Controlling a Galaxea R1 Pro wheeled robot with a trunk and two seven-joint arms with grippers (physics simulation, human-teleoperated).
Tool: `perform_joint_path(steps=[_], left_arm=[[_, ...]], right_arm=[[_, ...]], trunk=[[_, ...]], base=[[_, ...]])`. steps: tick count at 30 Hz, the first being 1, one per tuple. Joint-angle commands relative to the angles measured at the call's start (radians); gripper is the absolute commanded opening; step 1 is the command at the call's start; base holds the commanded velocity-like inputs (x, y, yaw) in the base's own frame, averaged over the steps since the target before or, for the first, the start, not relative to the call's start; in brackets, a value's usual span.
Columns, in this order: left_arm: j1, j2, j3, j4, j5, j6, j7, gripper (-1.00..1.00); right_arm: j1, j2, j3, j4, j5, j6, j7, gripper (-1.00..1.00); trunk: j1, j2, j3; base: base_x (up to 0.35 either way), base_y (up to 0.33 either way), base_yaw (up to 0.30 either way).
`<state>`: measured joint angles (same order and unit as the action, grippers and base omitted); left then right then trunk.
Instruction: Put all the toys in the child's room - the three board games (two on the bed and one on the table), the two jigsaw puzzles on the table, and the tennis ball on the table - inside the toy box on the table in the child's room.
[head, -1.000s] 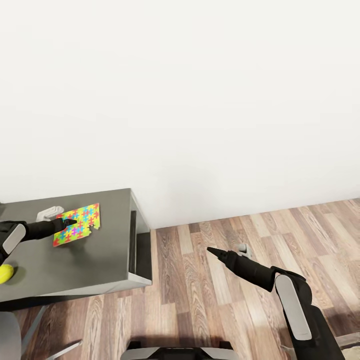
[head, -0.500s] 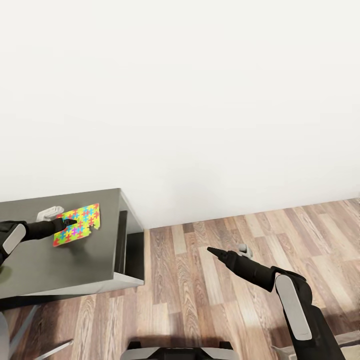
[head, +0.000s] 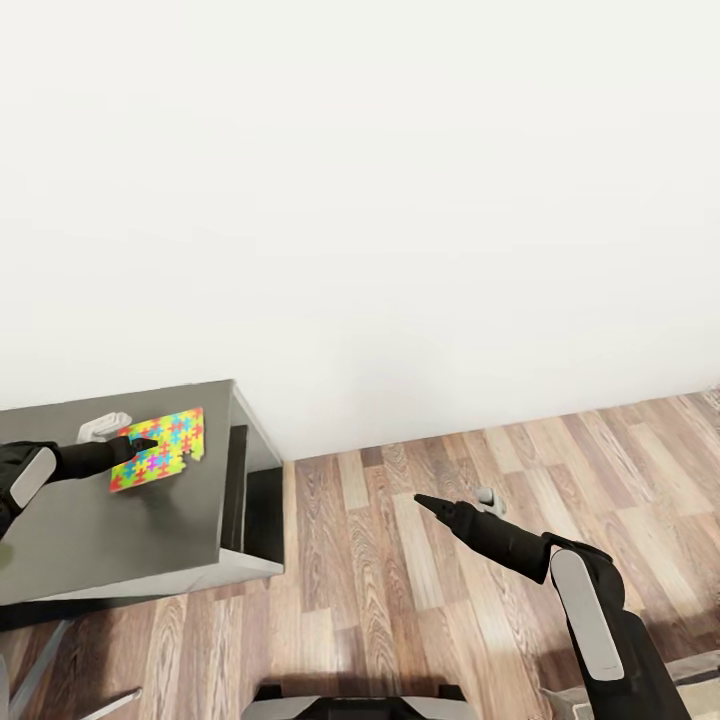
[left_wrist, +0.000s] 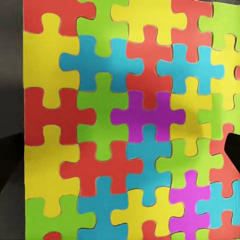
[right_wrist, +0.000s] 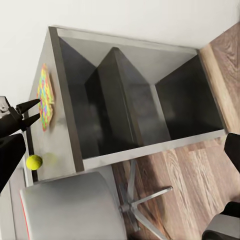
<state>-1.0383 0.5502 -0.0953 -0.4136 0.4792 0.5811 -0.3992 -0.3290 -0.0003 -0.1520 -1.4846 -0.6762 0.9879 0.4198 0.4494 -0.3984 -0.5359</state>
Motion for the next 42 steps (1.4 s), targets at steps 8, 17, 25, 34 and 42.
perform_joint_path(steps=[8, 17, 25, 34, 42], left_arm=[[-0.001, 0.001, -0.007, -0.001, 0.007, 0.003, -0.001, 1.0], [0.0, 0.001, -0.007, -0.001, 0.007, 0.003, -0.001, 1.0], [-0.001, 0.001, -0.006, -0.002, 0.007, 0.003, -0.002, 1.0], [-0.001, 0.001, -0.006, -0.002, 0.007, 0.003, -0.003, 1.0], [-0.001, 0.001, -0.006, -0.001, 0.007, 0.004, -0.004, 1.0]], right_arm=[[-0.001, 0.0, -0.001, 0.001, 0.007, 0.005, 0.008, 1.0], [-0.001, 0.0, -0.002, 0.0, 0.007, 0.005, 0.008, 1.0], [-0.001, 0.001, -0.002, 0.0, 0.007, 0.005, 0.008, 1.0], [-0.001, 0.002, -0.001, 0.0, 0.007, 0.005, 0.008, 1.0], [-0.001, 0.0, -0.003, 0.0, 0.007, 0.005, 0.008, 1.0]], trunk=[[0.001, -0.002, 0.0], [0.001, -0.002, 0.001], [0.001, -0.002, 0.001], [0.001, -0.002, 0.001], [0.001, -0.002, 0.001]], base=[[0.0, 0.0, -0.039], [0.0, 0.0, -0.001], [0.0, 0.0, 0.0], [0.0, 0.0, 0.0], [0.0, 0.0, 0.0]])
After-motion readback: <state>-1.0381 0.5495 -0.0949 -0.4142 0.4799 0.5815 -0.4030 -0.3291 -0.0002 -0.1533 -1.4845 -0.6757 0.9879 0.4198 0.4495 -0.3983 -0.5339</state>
